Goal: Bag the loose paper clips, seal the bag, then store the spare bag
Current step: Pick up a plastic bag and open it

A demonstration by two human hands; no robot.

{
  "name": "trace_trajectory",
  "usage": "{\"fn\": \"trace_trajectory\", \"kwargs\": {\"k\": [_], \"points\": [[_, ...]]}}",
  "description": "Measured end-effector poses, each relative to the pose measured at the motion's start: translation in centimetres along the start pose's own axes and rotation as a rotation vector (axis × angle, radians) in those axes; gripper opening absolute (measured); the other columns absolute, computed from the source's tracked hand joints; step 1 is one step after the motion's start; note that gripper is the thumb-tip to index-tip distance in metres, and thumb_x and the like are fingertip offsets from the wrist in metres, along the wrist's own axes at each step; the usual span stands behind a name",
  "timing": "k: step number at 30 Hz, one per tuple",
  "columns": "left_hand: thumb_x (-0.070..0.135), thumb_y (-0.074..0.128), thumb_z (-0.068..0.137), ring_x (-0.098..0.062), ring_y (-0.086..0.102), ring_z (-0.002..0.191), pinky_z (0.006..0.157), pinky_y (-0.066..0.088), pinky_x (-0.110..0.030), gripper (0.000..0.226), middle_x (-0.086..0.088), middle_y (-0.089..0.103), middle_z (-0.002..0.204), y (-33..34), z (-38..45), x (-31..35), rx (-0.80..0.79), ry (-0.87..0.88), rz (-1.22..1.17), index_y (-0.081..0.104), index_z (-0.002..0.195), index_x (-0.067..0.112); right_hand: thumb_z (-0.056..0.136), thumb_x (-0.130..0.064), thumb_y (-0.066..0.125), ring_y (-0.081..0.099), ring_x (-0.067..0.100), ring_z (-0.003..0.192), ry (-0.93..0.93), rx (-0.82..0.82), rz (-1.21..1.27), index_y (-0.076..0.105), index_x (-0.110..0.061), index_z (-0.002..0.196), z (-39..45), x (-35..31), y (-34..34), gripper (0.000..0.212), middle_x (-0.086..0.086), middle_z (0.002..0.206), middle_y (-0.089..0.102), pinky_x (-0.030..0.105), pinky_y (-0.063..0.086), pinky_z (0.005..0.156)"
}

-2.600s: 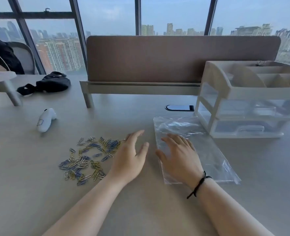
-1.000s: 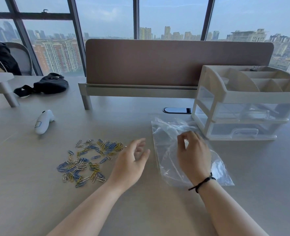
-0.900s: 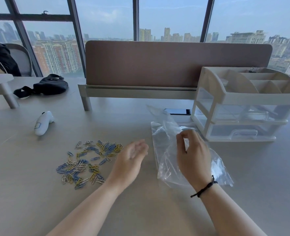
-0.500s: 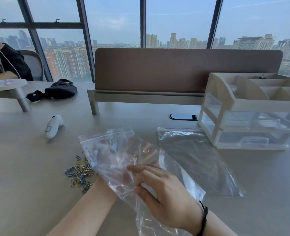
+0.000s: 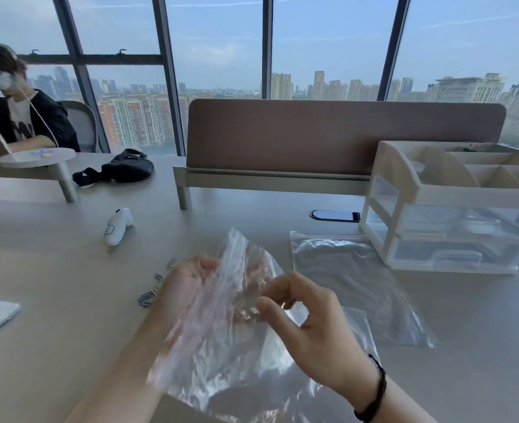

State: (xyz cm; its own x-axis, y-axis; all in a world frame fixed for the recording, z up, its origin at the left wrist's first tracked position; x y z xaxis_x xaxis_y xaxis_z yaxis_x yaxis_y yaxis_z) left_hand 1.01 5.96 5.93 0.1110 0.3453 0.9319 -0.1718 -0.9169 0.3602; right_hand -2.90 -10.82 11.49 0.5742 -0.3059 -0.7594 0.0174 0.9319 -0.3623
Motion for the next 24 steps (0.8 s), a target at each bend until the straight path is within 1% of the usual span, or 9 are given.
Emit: {"fn": "trace_trajectory", "kwargs": {"k": [2,4,6,8,10,14,19,22,24], "points": [[-0.006,0.039,0.095,0.001,0.057,0.038,0.041,0.046,-0.011,0.031,0.009,0.062,0.043,1.9,-2.3,1.6,-0.05,-0.023,0.0,0.07,0.089,-0.005,0.084,-0.033,0.072,0.069,0.017,0.073,0.015,-0.004,0.062,0.062,-0.032,0.099,-0.4,-2.0,0.8,0.018,-0.01,0.081,0.073,0.024,0.052,0.066],[0.0,0.048,0.084,-0.017,0.063,0.046,0.041,0.051,-0.022,0.025,-0.012,0.067,0.06,5.2,-4.3,1.9,-0.094,-0.123,-0.097,0.072,0.081,-0.005,0.083,-0.026,0.075,0.069,0.018,0.071,-0.009,-0.043,0.083,0.055,-0.037,0.114,-1.2,-4.2,1.9,0.039,-0.009,0.084,0.072,0.021,0.051,0.062],[0.012,0.057,0.077,-0.027,0.061,0.059,0.049,0.052,-0.029,0.028,-0.023,0.062,0.077,6.9,-6.6,2.1,-0.148,-0.177,-0.122,0.069,0.093,-0.007,0.082,-0.019,0.076,0.066,0.015,0.068,-0.076,-0.068,0.054,0.047,-0.044,0.125,-2.1,-6.7,2.7,0.057,-0.009,0.084,0.068,0.017,0.048,0.059],[0.015,0.058,0.079,-0.029,0.057,0.069,0.057,0.049,-0.033,0.041,-0.023,0.055,0.085,5.9,-7.9,2.6,-0.119,-0.154,-0.094,0.061,0.111,-0.012,0.082,-0.017,0.075,0.062,0.012,0.064,-0.161,-0.077,-0.015,0.043,-0.048,0.13,-3.0,-9.3,3.0,0.066,-0.01,0.082,0.065,0.014,0.047,0.061],[0.011,0.056,0.084,-0.032,0.055,0.078,0.062,0.05,-0.034,0.043,-0.024,0.055,0.096,5.8,-9.9,3.4,-0.129,-0.144,-0.082,0.055,0.12,-0.013,0.082,-0.019,0.074,0.06,0.01,0.062,-0.207,-0.091,-0.063,0.049,-0.045,0.128,-4.0,-11.4,3.3,0.058,-0.012,0.08,0.064,0.013,0.046,0.063],[-0.001,0.057,0.085,-0.027,0.053,0.064,0.054,0.052,-0.033,0.006,-0.017,0.053,0.074,5.9,-15.0,4.8,-0.226,-0.141,-0.033,0.062,0.084,-0.004,0.084,-0.017,0.074,0.058,0.012,0.057,-0.194,-0.172,0.042,0.065,-0.032,0.107,-6.3,-14.1,4.9,0.029,-0.01,0.072,0.066,0.021,0.049,0.061],[0.003,0.056,0.084,-0.029,0.059,0.06,0.055,0.056,-0.038,0.019,-0.019,0.058,0.07,3.4,-19.4,4.5,-0.16,-0.141,0.099,0.069,0.072,-0.004,0.082,-0.009,0.076,0.062,0.032,0.056,-0.037,-0.21,0.239,0.062,-0.022,0.091,-9.0,-14.3,8.2,0.021,0.003,0.069,0.073,0.045,0.054,0.06],[0.004,0.052,0.091,-0.028,0.058,0.067,0.068,0.054,-0.042,0.021,-0.019,0.058,0.076,1.5,-20.5,2.9,-0.133,-0.227,0.153,0.067,0.077,-0.002,0.082,-0.012,0.076,0.064,0.032,0.059,0.023,-0.237,0.247,0.061,-0.026,0.087,-10.3,-13.6,10.2,0.021,0.002,0.069,0.073,0.048,0.055,0.063],[0.008,0.053,0.091,-0.031,0.056,0.08,0.087,0.046,-0.055,0.013,-0.019,0.057,0.089,-0.7,-20.4,2.1,-0.058,-0.23,0.328,0.064,0.085,0.003,0.081,-0.013,0.076,0.065,0.032,0.061,0.063,-0.257,0.228,0.06,-0.027,0.087,-10.9,-12.9,11.1,0.022,0.002,0.071,0.074,0.049,0.056,0.064]]}}
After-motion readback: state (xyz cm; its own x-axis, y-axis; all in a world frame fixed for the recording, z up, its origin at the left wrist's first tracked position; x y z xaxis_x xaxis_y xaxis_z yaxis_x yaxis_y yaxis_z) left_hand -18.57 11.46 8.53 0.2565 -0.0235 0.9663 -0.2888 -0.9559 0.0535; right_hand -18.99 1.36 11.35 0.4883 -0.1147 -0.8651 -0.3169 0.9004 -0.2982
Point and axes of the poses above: each hand's wrist, its own z-axis towards the middle knuckle, its own y-axis out of the palm, x = y × z, the point moved 9 cm from there along z, towards the middle knuckle
